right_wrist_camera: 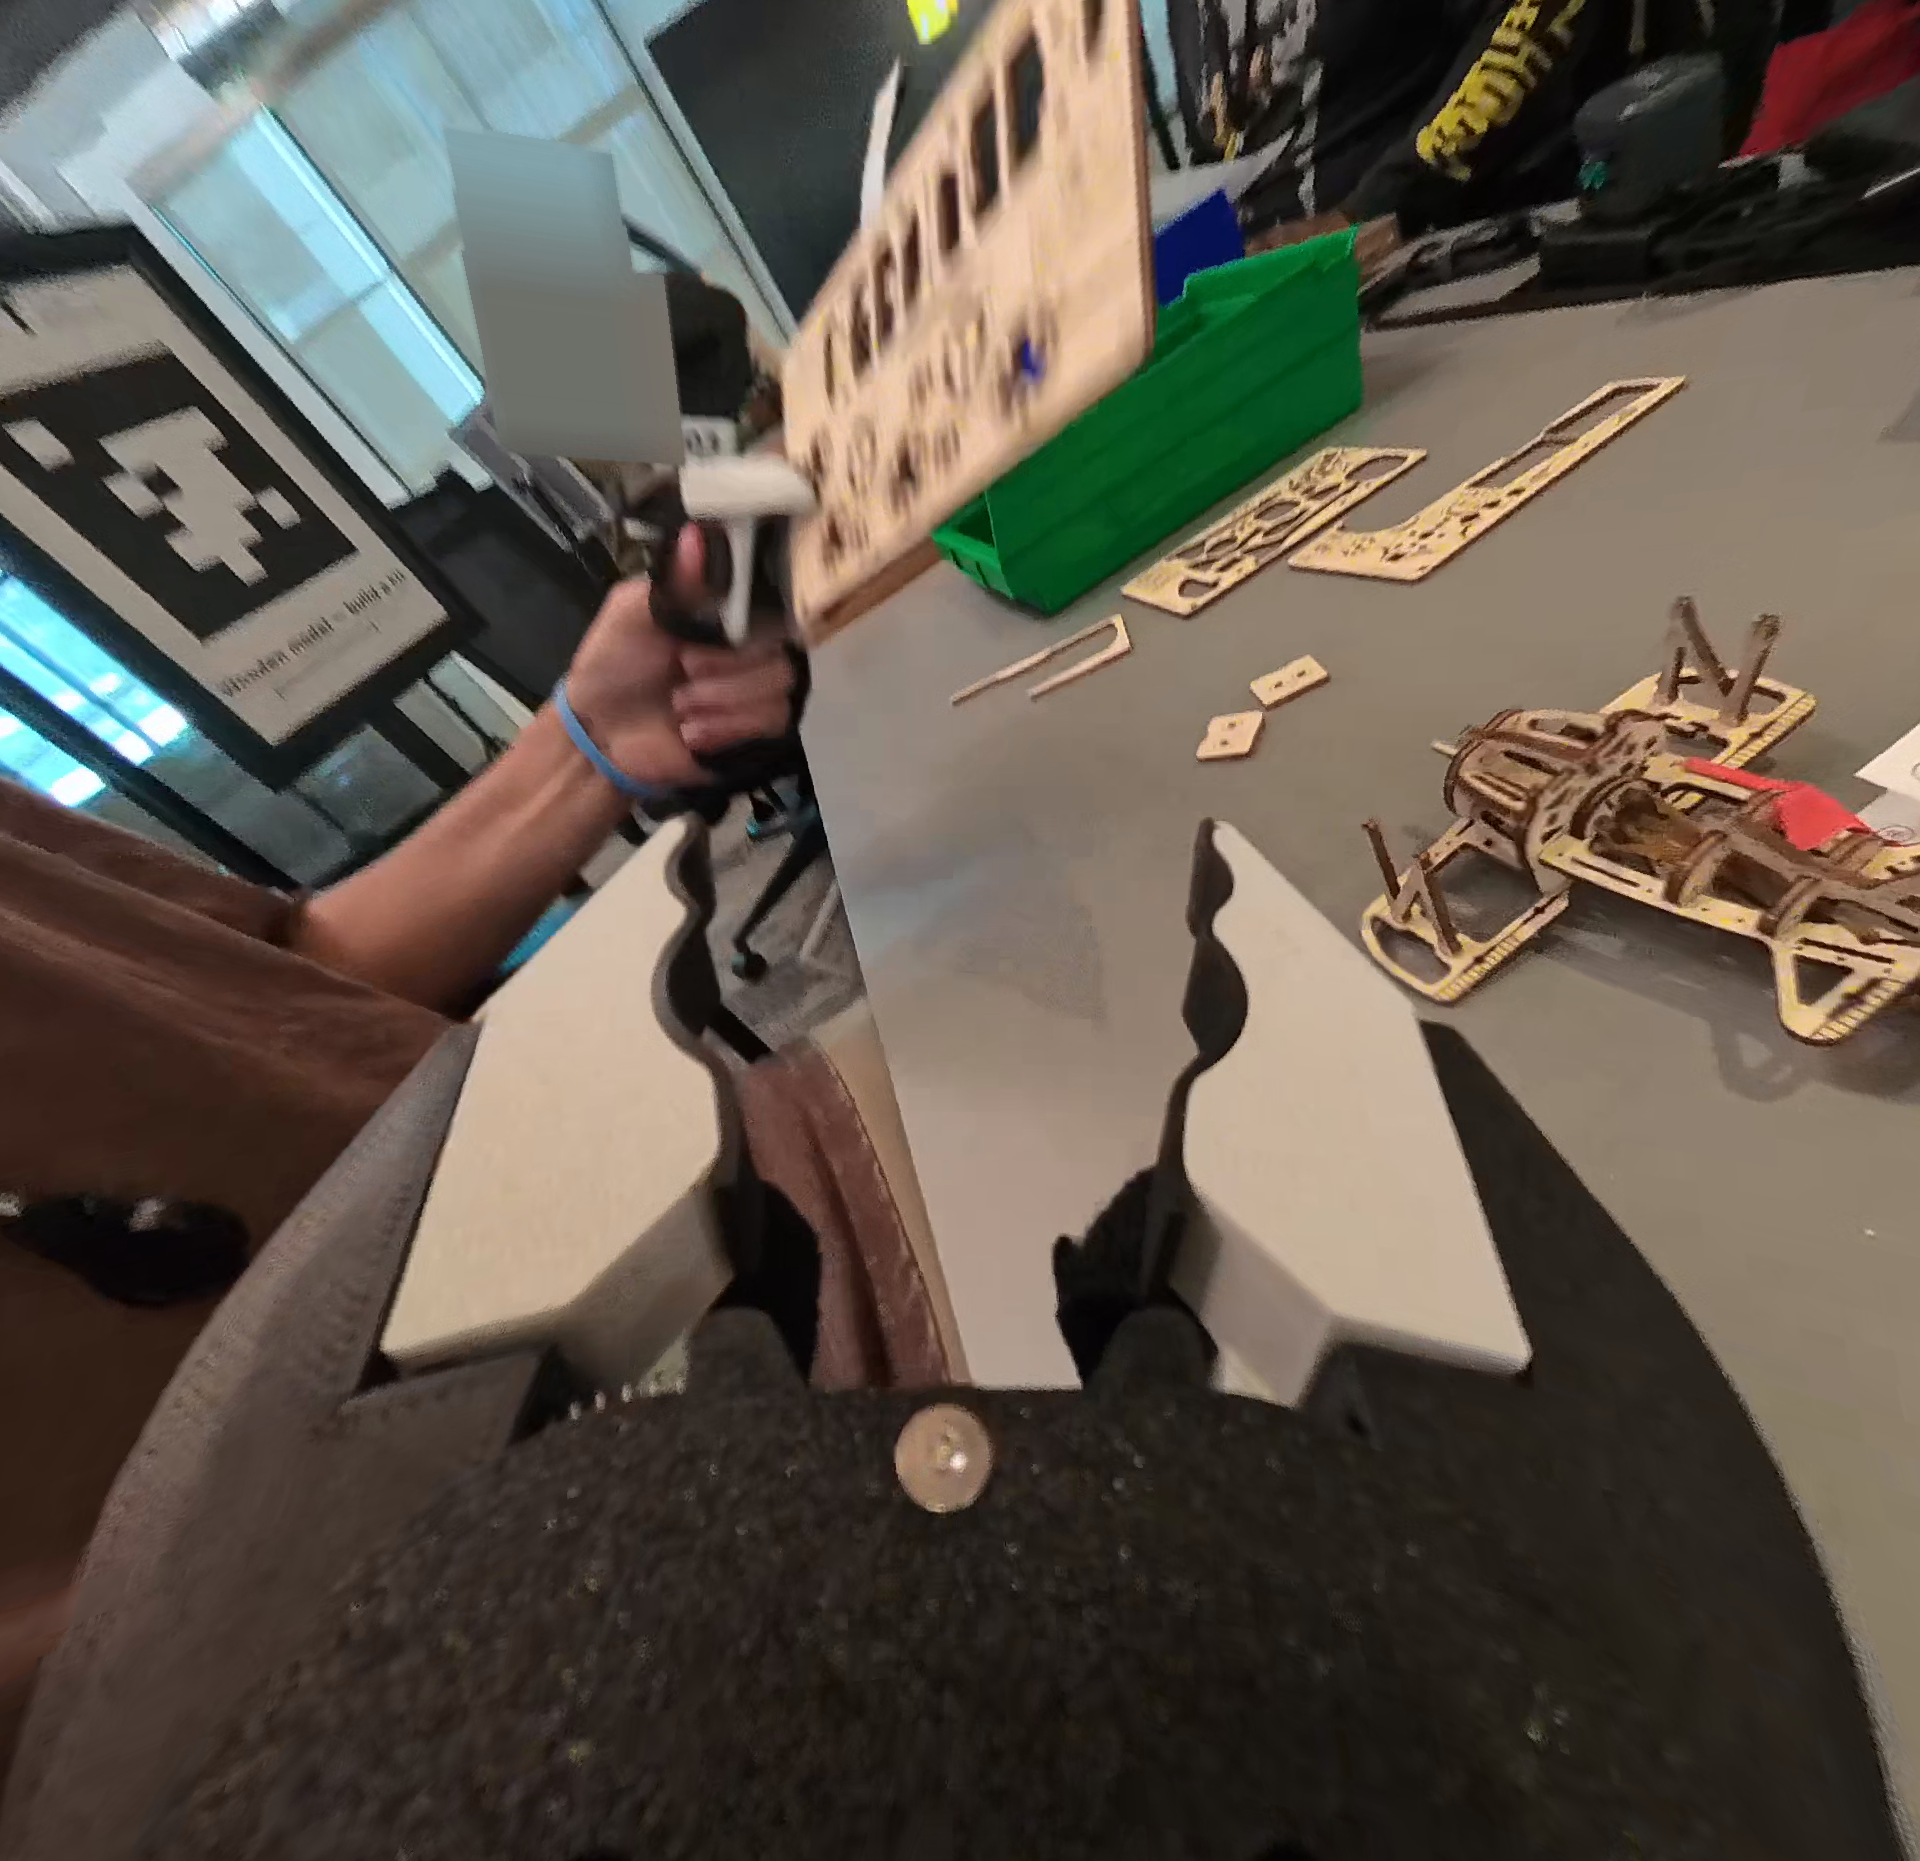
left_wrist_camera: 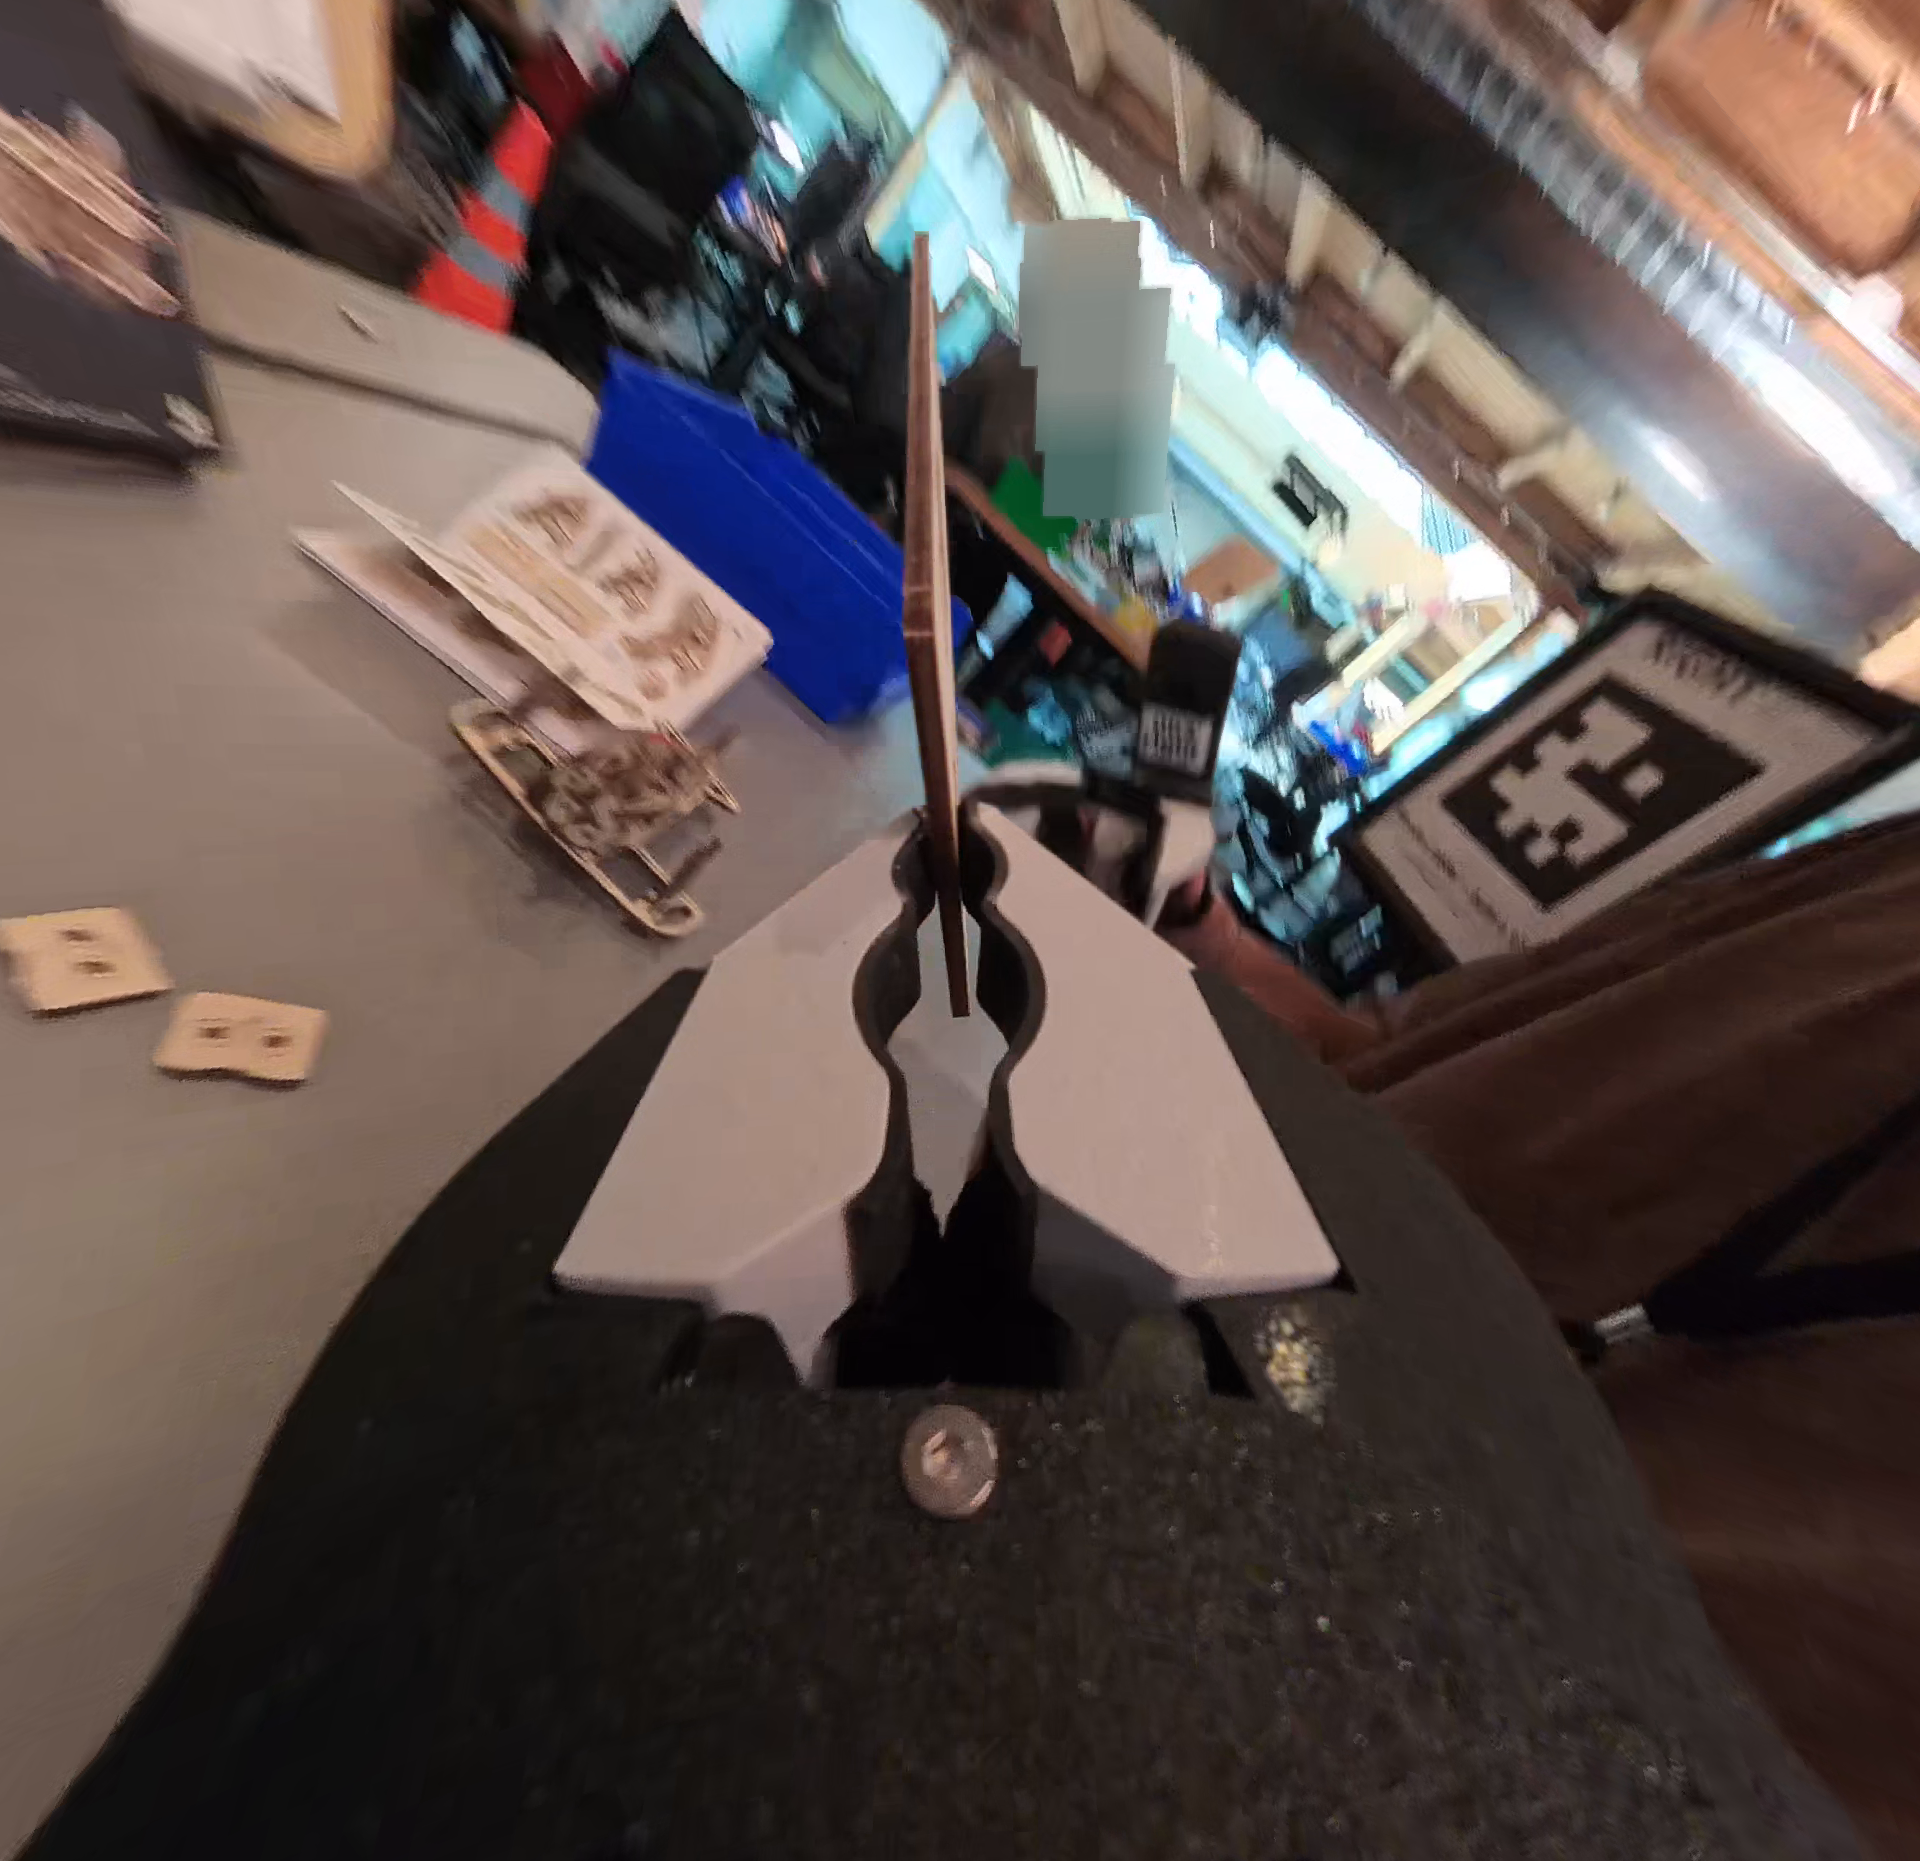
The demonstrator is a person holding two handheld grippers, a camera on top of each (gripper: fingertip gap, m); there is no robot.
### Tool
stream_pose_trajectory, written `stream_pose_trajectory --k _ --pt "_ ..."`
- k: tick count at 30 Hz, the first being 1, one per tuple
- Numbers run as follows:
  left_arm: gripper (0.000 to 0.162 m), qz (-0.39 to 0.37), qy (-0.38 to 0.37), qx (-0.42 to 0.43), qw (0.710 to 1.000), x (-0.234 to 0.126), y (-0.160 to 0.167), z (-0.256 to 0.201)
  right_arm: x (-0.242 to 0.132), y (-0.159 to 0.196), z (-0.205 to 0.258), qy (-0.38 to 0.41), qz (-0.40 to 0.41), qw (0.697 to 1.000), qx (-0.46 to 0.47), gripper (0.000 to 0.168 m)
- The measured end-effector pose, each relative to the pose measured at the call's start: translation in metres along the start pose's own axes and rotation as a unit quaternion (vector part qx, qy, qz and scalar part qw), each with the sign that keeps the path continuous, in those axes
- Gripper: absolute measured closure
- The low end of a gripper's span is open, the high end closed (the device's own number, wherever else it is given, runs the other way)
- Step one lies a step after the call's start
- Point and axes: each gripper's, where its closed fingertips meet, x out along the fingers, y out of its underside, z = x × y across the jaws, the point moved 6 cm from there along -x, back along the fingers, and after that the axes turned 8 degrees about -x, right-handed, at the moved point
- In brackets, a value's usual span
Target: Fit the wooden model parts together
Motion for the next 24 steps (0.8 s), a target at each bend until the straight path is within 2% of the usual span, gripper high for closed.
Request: stream_pose_trajectory --k 3,6,8,10,11,15,16,24 --pt "0.161 0.108 0.028 0.008 0.994 0.051 0.034 -0.003 -0.008 -0.006 -0.008 0.015 -0.027 0.999 0.041 0.074" --pt "0.161 0.203 0.052 -0.003 0.978 0.09 0.069 -0.003 -0.008 0.004 -0.017 0.043 -0.001 0.998 0.055 0.074" --pt "0.162 0.235 0.052 -0.018 0.97 0.107 0.086 0.0 -0.009 0.01 -0.023 0.073 0.01 0.995 0.073 0.078" --pt "0.162 0.245 0.043 -0.032 0.968 0.116 0.097 0.004 -0.015 0.018 -0.032 0.126 0.029 0.989 0.078 0.084" --pt "0.162 0.245 0.041 -0.041 0.968 0.12 0.102 0.005 -0.016 0.023 -0.036 0.15 0.045 0.985 0.079 0.077" --pt "0.162 0.283 0.0 -0.028 0.959 0.13 0.123 0.011 -0.009 0.038 -0.043 0.218 0.116 0.968 0.043 0.031" --pt "0.162 0.285 -0.008 -0.027 0.958 0.131 0.124 0.012 -0.007 0.042 -0.044 0.228 0.131 0.964 0.036 0.027" --pt "0.161 0.296 -0.039 -0.046 0.953 0.134 0.139 0.033 -0.005 0.064 -0.058 0.257 0.188 0.947 0.043 0.032"
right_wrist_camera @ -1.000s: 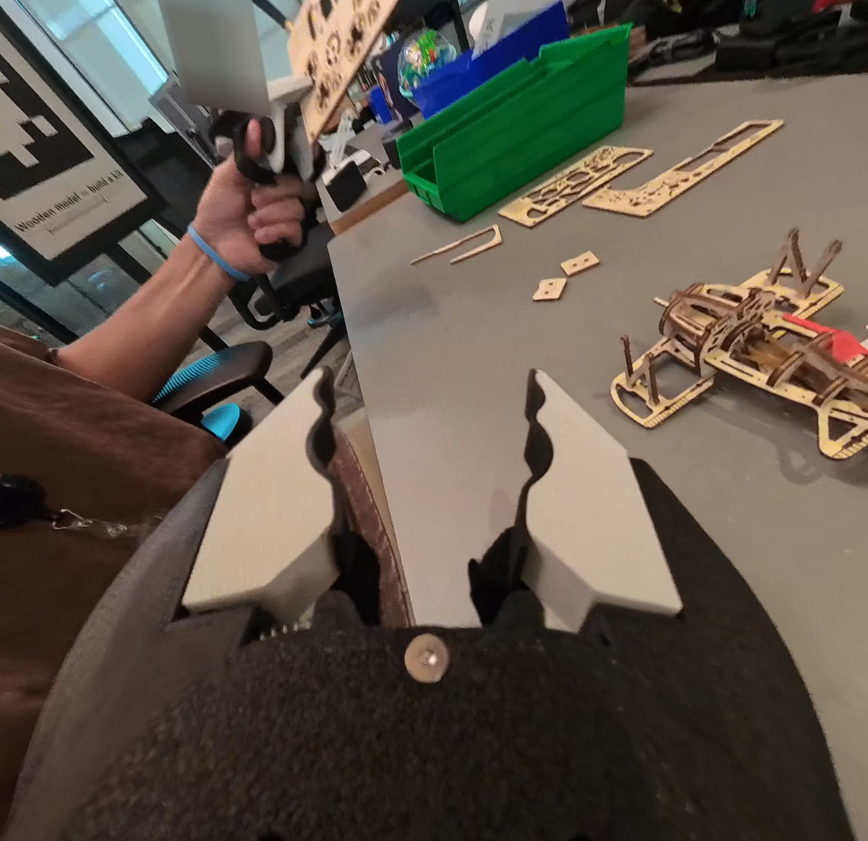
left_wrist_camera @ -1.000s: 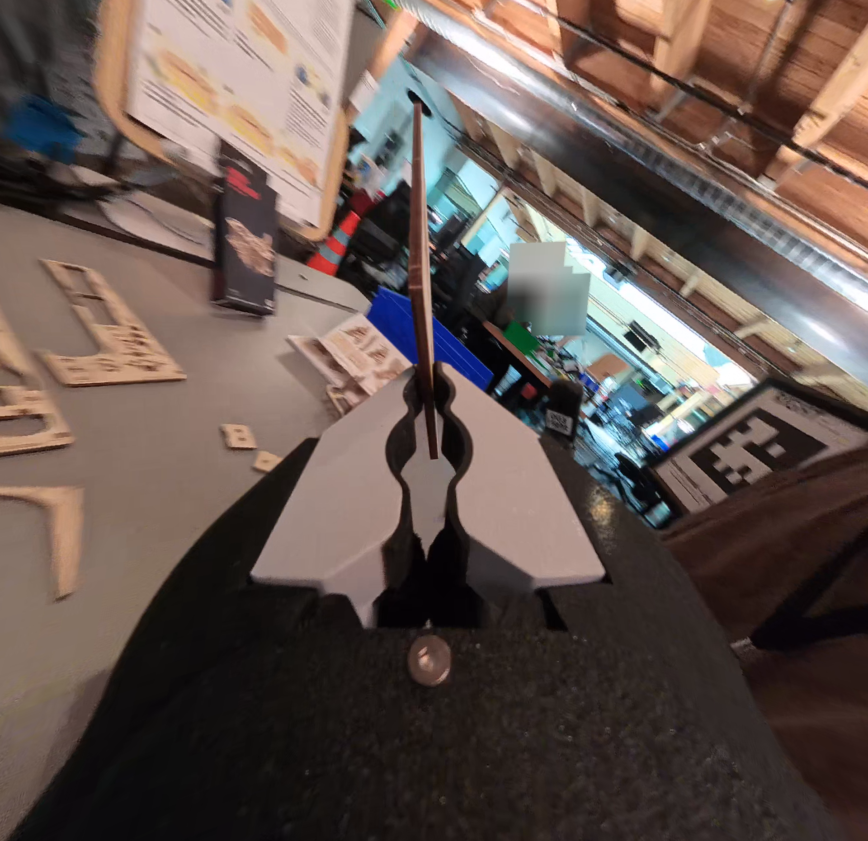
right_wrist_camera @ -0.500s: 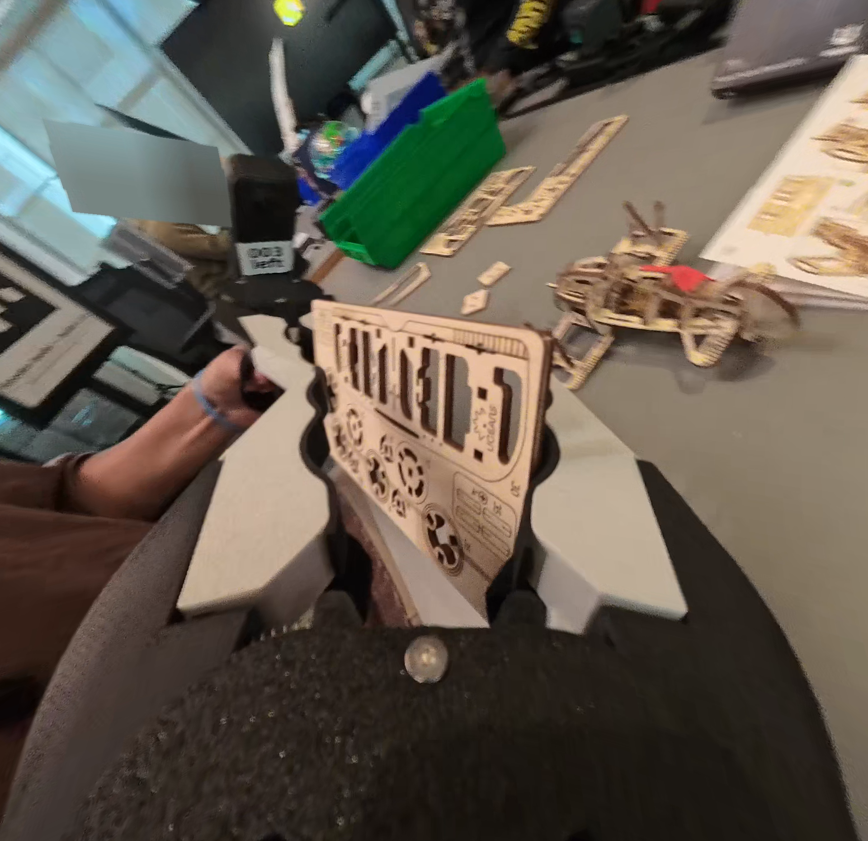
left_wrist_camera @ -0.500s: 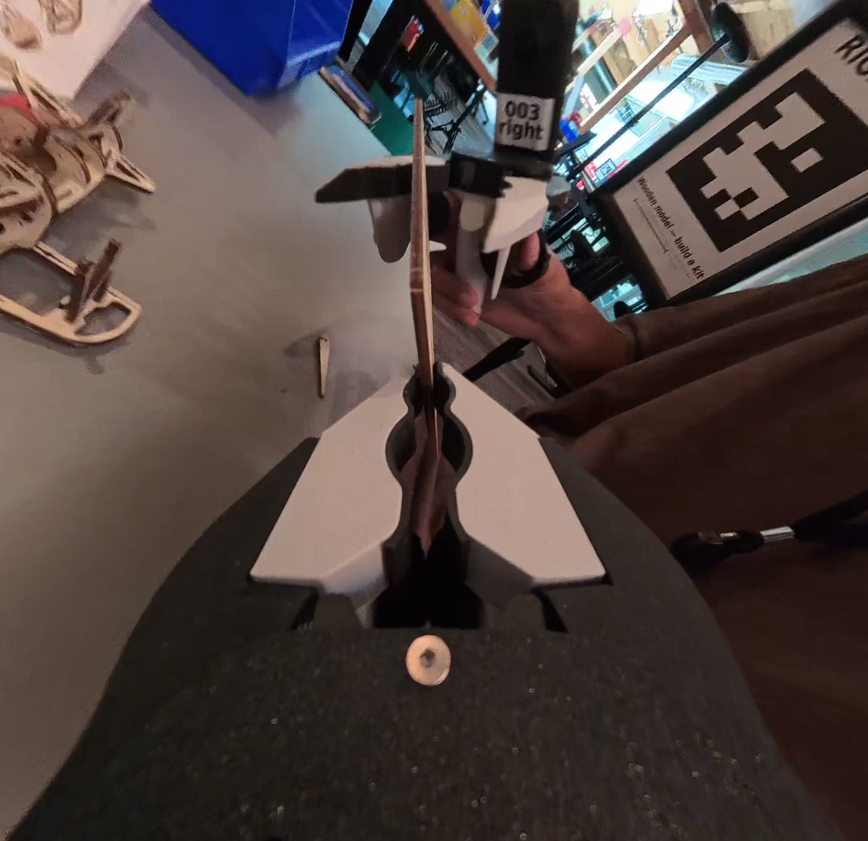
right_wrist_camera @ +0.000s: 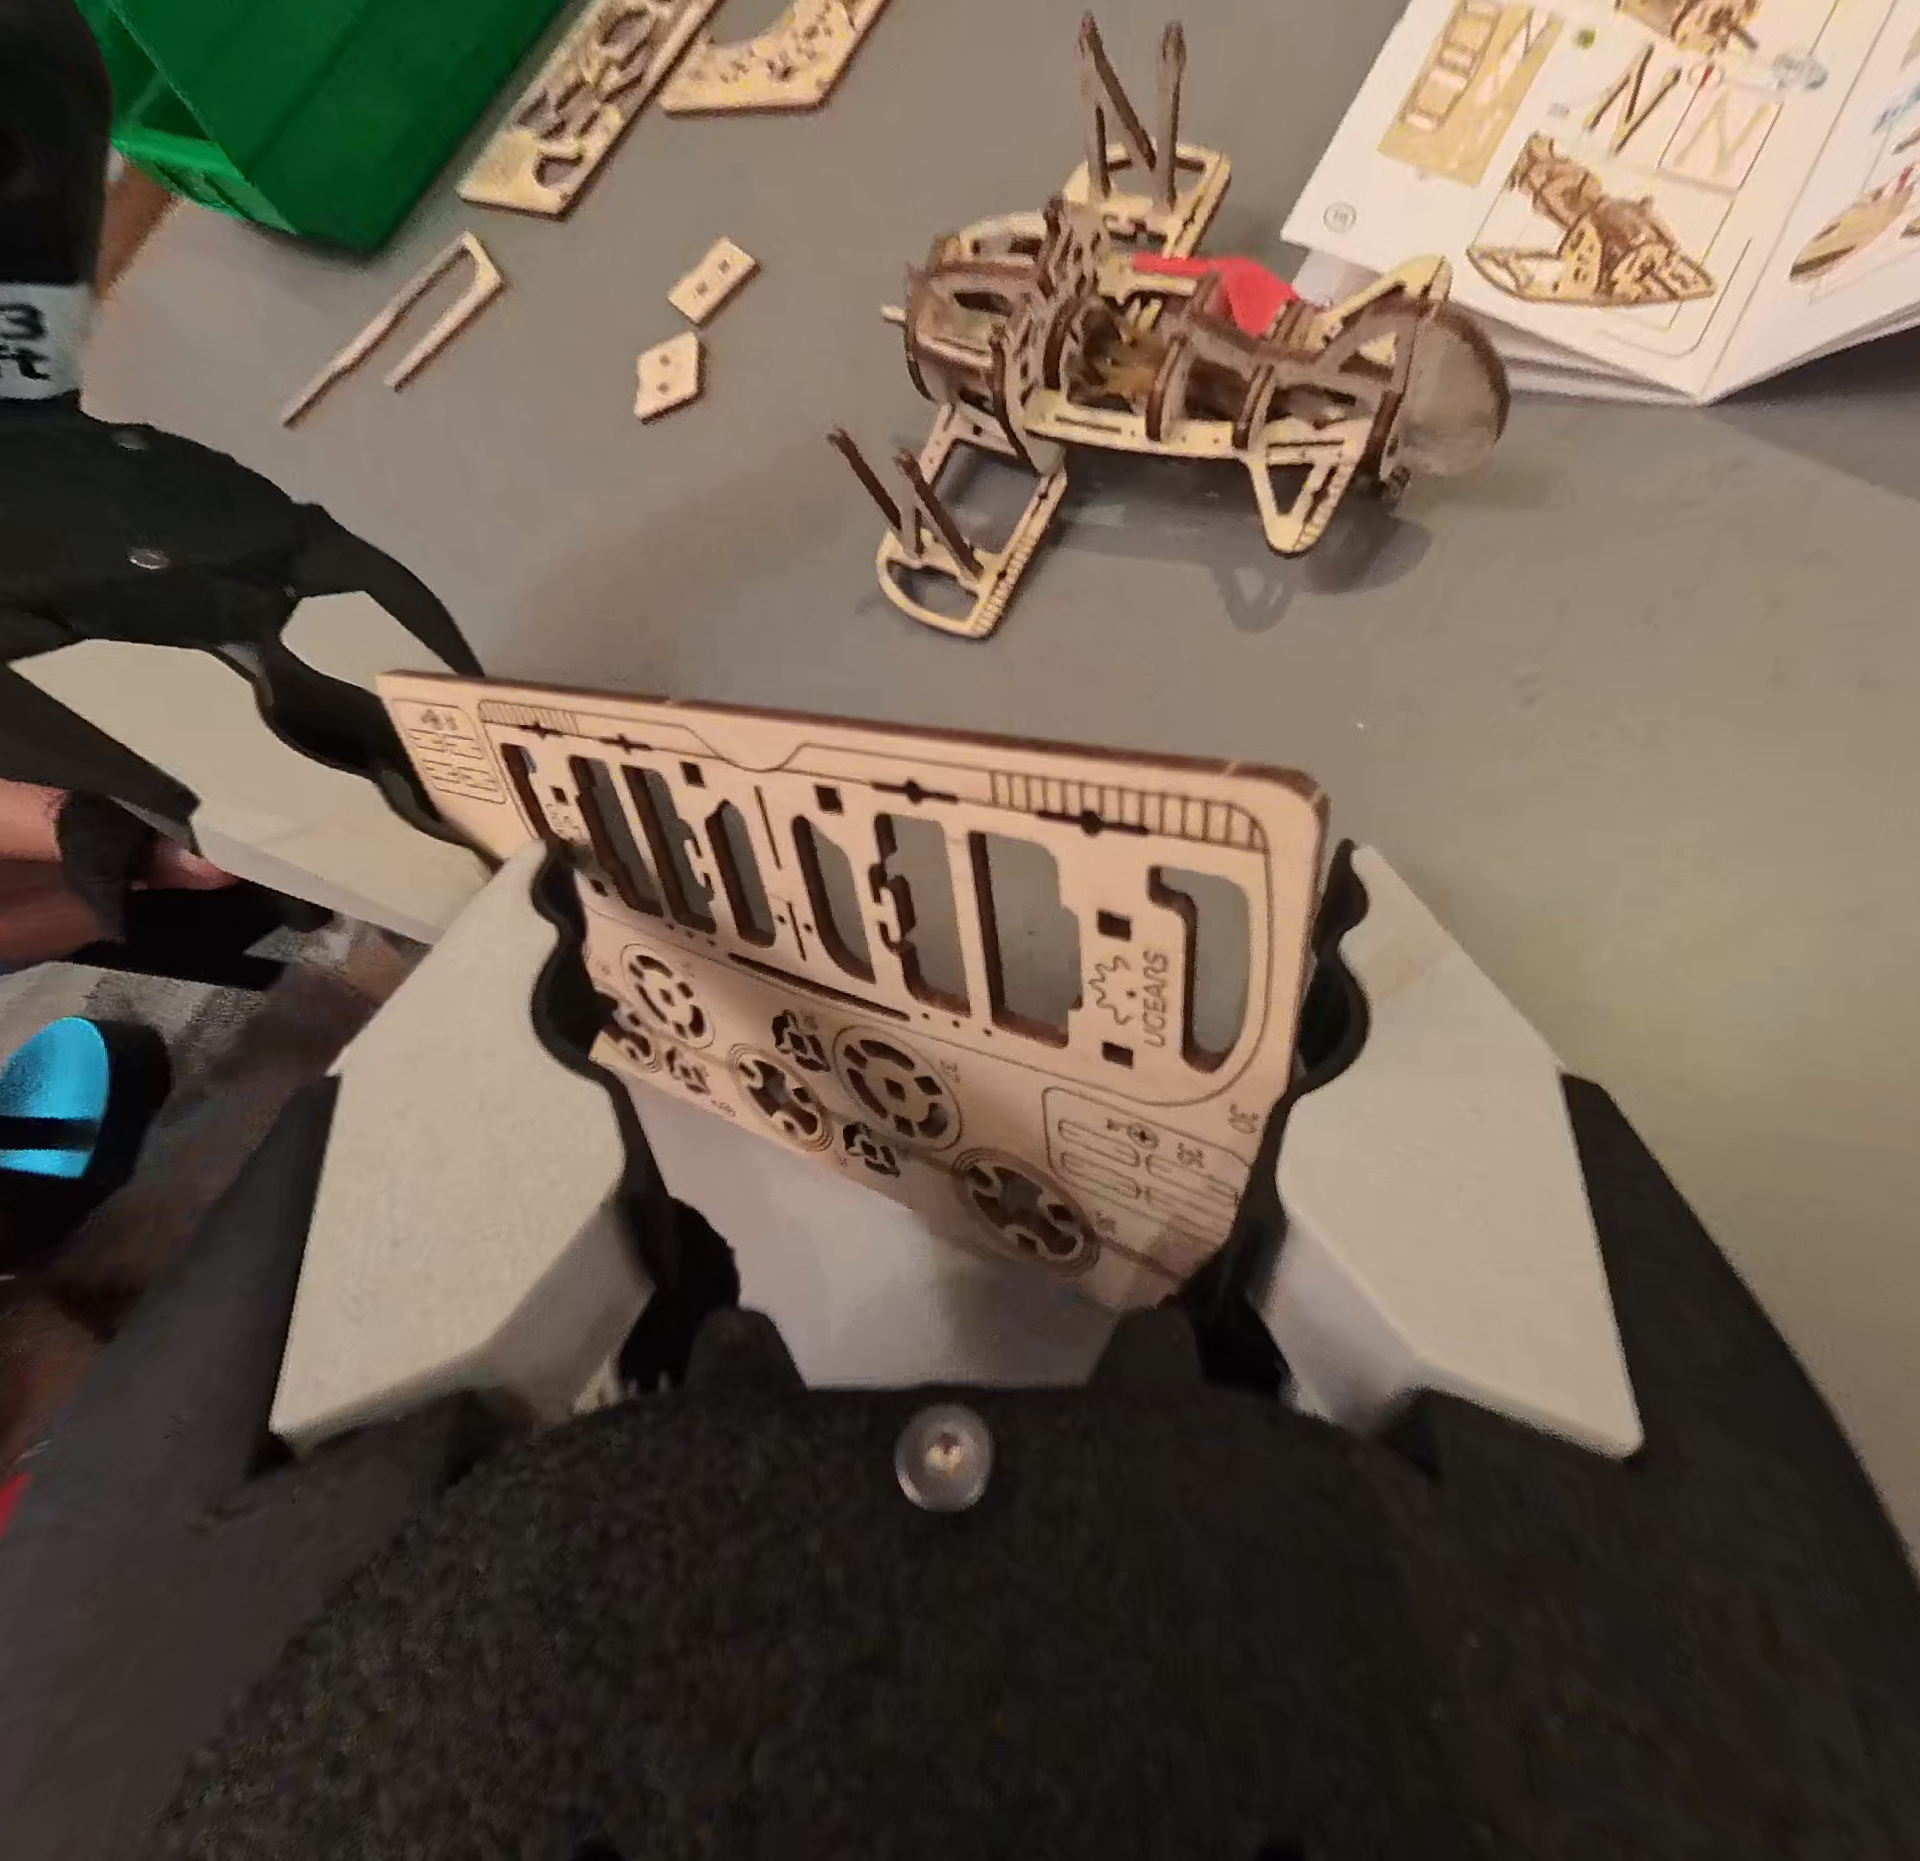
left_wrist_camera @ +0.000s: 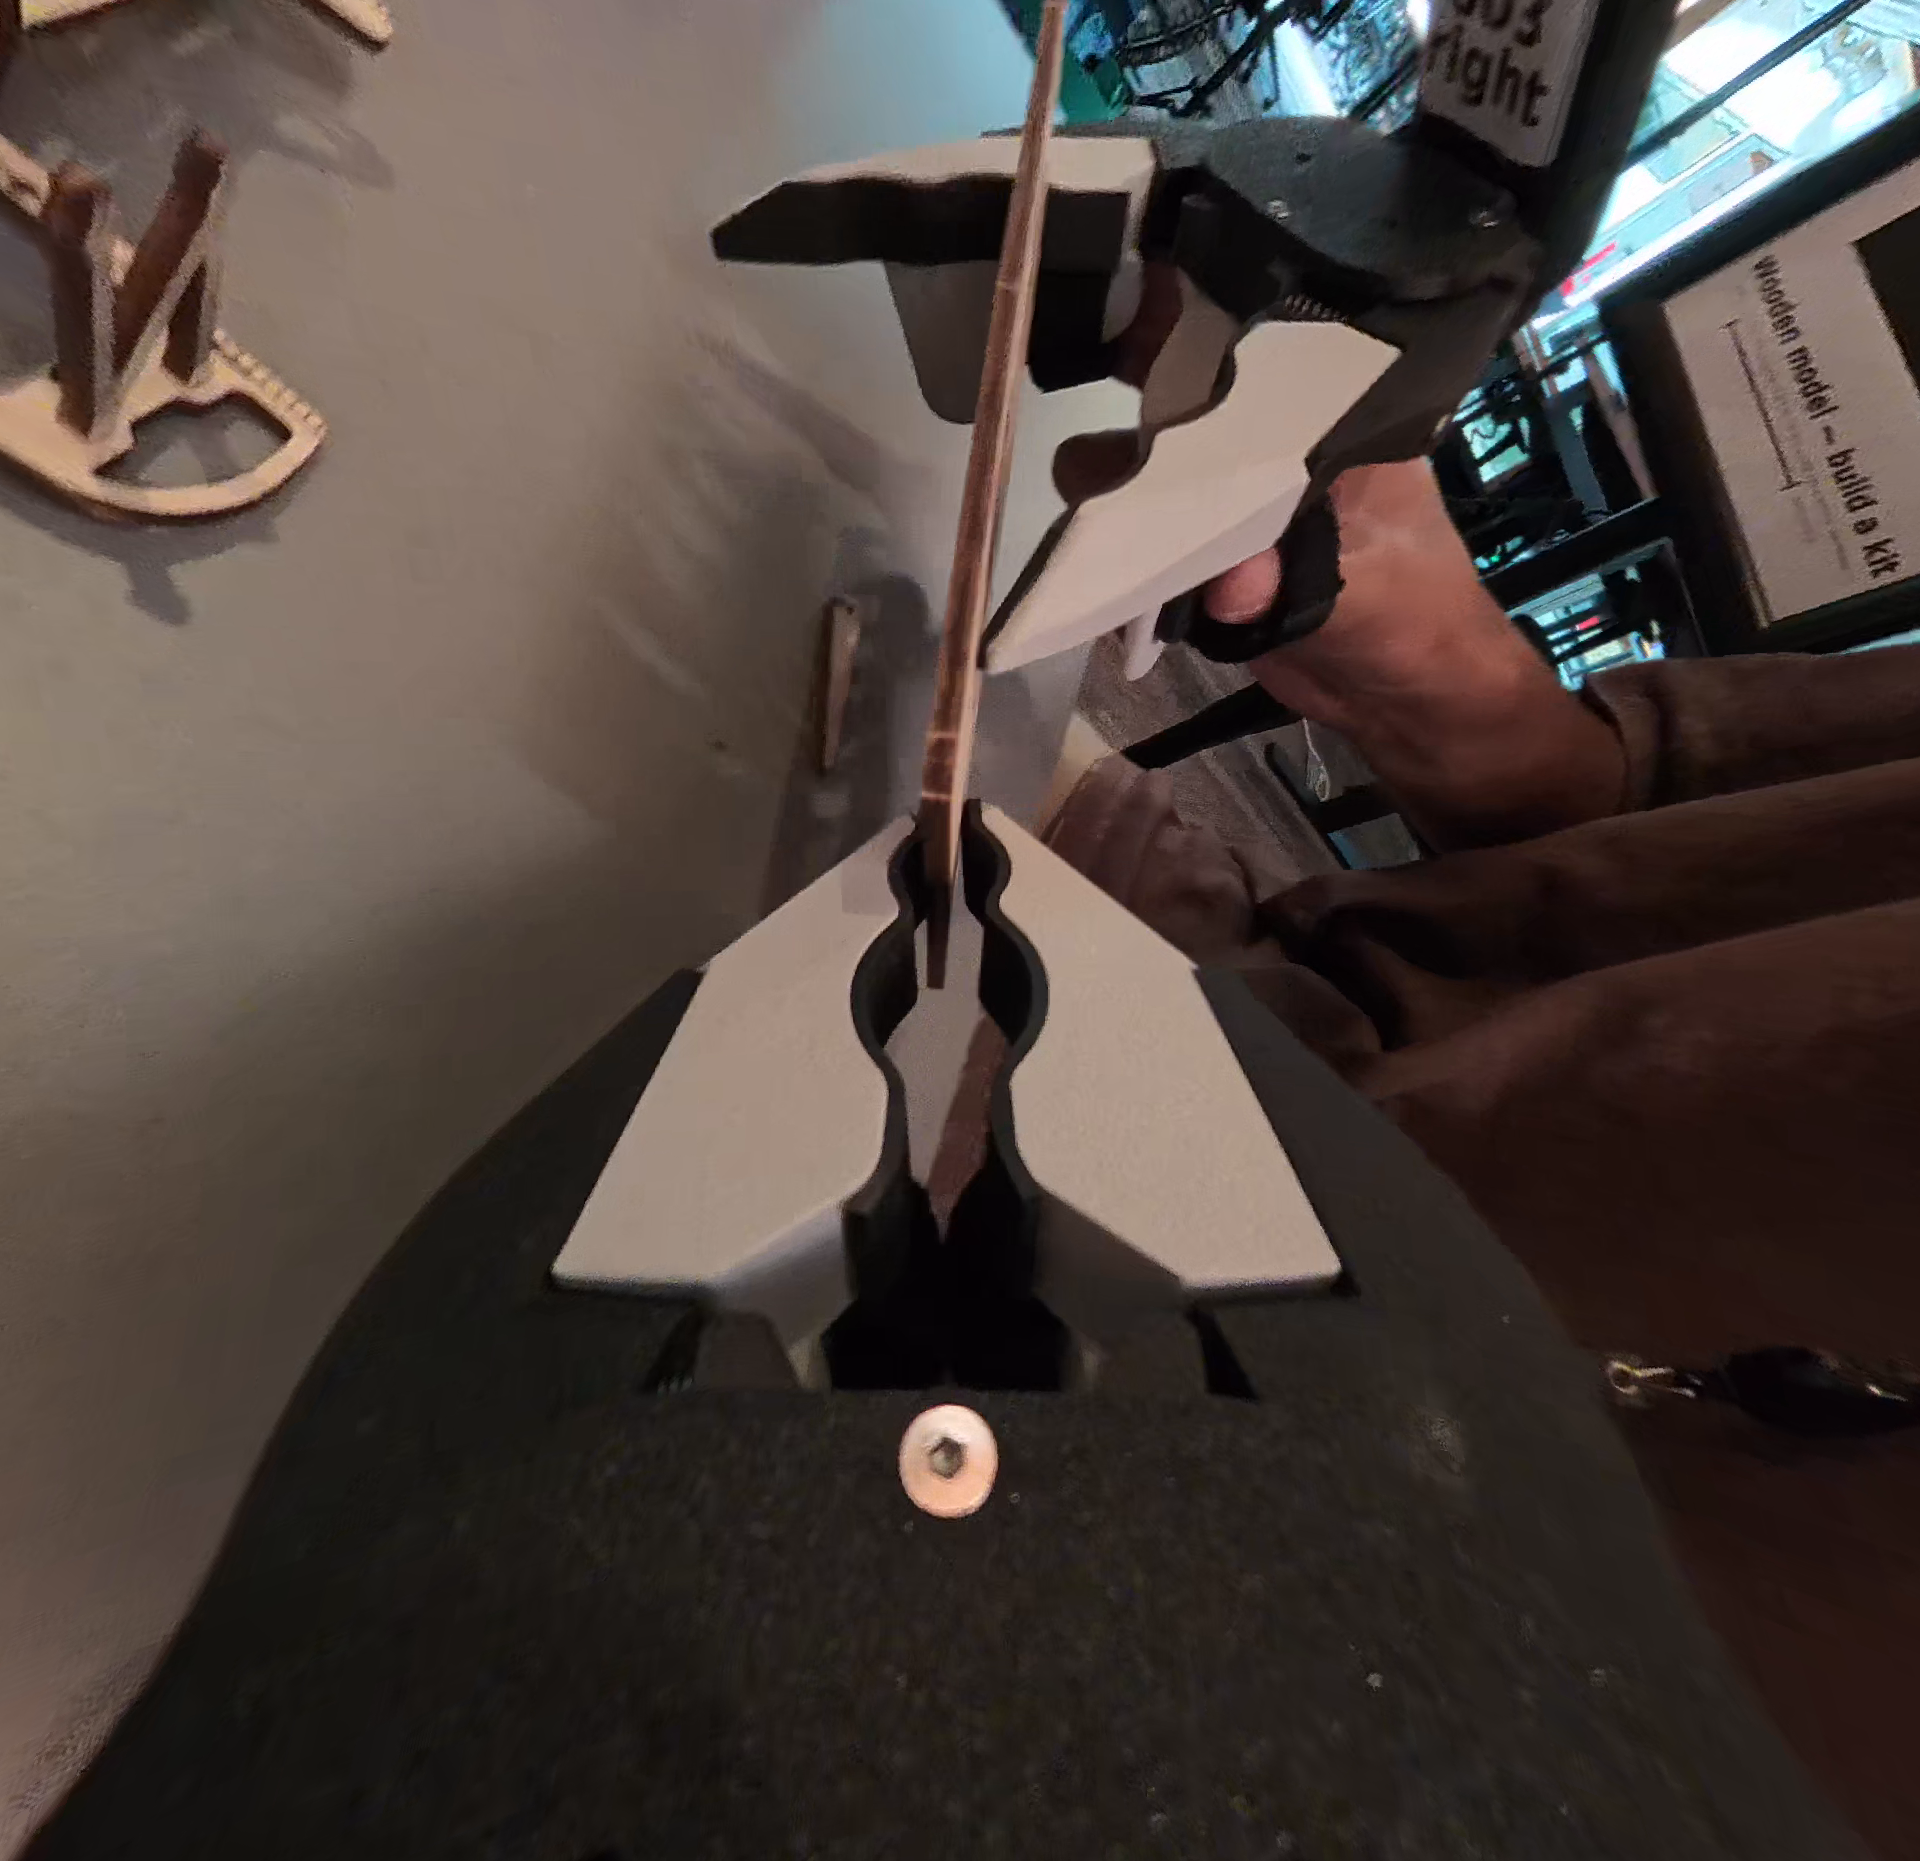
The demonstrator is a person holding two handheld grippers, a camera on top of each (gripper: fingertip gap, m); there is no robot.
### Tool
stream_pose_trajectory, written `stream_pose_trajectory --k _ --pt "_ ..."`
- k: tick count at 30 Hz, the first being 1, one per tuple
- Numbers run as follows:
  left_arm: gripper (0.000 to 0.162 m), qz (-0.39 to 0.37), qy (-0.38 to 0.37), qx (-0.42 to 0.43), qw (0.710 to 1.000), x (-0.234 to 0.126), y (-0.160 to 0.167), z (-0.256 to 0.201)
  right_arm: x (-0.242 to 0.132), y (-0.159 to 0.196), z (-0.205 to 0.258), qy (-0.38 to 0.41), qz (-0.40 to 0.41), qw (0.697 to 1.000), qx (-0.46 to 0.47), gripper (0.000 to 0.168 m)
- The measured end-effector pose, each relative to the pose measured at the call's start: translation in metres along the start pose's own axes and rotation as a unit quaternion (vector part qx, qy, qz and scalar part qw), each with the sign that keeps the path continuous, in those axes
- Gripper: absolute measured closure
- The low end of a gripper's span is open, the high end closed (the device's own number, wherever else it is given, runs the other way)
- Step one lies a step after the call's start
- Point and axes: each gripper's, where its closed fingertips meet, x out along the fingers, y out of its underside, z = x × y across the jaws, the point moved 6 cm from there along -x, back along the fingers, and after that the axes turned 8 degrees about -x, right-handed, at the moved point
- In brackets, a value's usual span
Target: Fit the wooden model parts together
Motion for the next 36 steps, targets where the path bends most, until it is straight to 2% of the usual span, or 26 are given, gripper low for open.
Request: stream_pose_trajectory --k 3,23,26,28,30,34,36 --pt "0.16 0.01 -0.016 -0.002 1.0 0.008 0.005 0.012 0.007 0.008 -0.005 0.014 0.02 1.0 -0.006 0.033" --pt "0.156 0.002 -0.011 -0.027 1.0 0.014 0.004 0.022 0.013 0.016 -0.009 0.078 -0.019 0.997 -0.022 0.032" --pt "0.157 -0.003 -0.003 -0.029 1.0 0.013 0.003 0.022 0.012 0.013 -0.01 0.05 -0.027 0.998 -0.004 0.033" --pt "0.16 -0.007 0.012 -0.024 1.0 0.013 0.002 0.019 0.008 0.007 -0.013 -0.001 -0.041 0.998 0.037 0.04" --pt "0.16 -0.003 0.011 -0.016 1.0 0.014 0.003 0.018 0.006 0.004 -0.018 -0.013 -0.05 0.996 0.068 0.048" --pt "0.159 -0.002 0.006 -0.025 1.0 0.015 0.003 0.02 0.016 0.005 -0.012 0.034 -0.016 0.999 0.005 0.027" --pt "0.159 -0.004 0.004 -0.026 1.0 0.015 0.003 0.02 0.017 0.004 -0.013 0.04 -0.02 0.999 0.01 0.025"
